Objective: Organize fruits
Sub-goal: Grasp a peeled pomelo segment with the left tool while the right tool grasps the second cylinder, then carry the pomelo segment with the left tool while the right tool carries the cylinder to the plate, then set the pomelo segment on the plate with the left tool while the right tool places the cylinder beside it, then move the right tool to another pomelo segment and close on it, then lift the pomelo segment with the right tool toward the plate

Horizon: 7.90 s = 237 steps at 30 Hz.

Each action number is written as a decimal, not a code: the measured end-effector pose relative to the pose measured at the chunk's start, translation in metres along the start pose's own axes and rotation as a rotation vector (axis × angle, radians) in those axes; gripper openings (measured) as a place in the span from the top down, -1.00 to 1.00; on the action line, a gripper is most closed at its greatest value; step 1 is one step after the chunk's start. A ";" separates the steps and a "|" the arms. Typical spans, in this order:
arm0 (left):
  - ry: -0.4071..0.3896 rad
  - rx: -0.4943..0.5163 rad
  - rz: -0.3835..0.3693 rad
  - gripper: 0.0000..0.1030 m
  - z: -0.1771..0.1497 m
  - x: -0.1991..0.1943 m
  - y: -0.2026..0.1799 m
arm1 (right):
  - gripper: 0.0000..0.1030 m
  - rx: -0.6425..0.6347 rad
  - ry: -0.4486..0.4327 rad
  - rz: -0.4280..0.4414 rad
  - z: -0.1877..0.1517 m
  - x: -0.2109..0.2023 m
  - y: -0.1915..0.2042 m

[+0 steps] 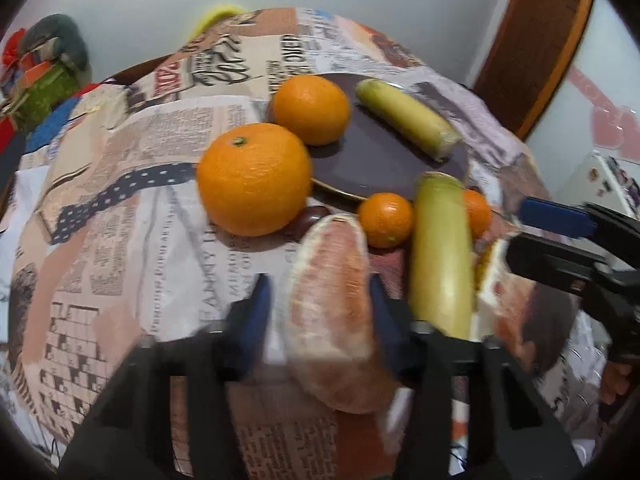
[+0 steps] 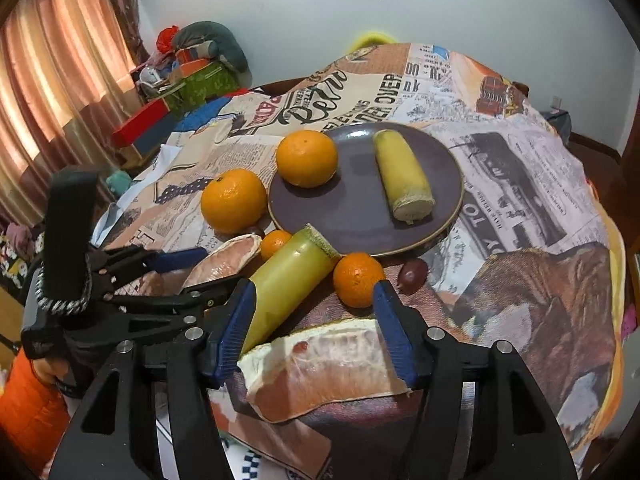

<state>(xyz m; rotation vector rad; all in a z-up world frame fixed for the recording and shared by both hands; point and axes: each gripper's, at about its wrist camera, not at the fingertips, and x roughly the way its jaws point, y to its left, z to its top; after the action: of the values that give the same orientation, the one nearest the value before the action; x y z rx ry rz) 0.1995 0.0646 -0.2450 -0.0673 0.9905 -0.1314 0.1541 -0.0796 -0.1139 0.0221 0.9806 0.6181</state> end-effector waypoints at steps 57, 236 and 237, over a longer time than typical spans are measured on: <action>-0.227 -0.005 0.049 0.33 0.022 -0.090 0.001 | 0.38 0.032 -0.140 0.106 0.025 -0.026 0.008; 0.003 -0.144 0.059 -0.35 0.058 0.021 0.040 | 0.03 0.055 -0.075 -0.109 0.007 -0.015 -0.081; 0.006 -0.147 0.057 -0.35 0.059 0.023 0.041 | 0.03 0.055 -0.075 -0.107 0.008 -0.014 -0.081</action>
<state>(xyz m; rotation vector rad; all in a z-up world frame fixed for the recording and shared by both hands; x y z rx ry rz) 0.2649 0.1017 -0.2366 -0.1735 1.0058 -0.0060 0.1933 -0.1514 -0.1213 0.0406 0.9194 0.4888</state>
